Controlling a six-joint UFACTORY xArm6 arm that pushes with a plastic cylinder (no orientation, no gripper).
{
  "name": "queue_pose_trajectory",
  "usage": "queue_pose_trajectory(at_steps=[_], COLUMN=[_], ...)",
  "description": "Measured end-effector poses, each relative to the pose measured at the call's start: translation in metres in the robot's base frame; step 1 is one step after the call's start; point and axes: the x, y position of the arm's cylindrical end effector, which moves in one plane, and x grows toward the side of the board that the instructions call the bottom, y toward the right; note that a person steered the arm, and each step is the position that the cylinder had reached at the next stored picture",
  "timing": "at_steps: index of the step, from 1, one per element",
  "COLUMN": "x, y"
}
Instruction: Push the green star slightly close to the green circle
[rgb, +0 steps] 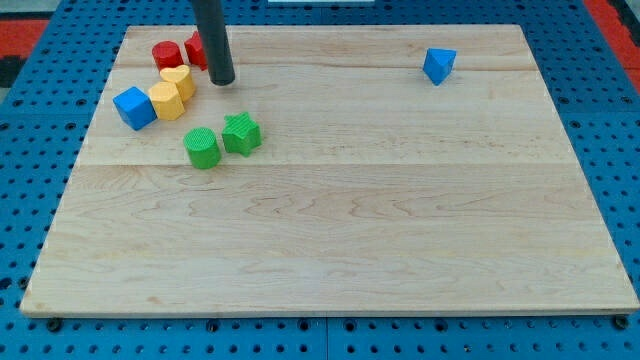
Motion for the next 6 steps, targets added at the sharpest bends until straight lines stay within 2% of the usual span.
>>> queue_pose_trajectory(at_steps=[2,6], x=[0.051,0.092], y=[0.01,-0.072])
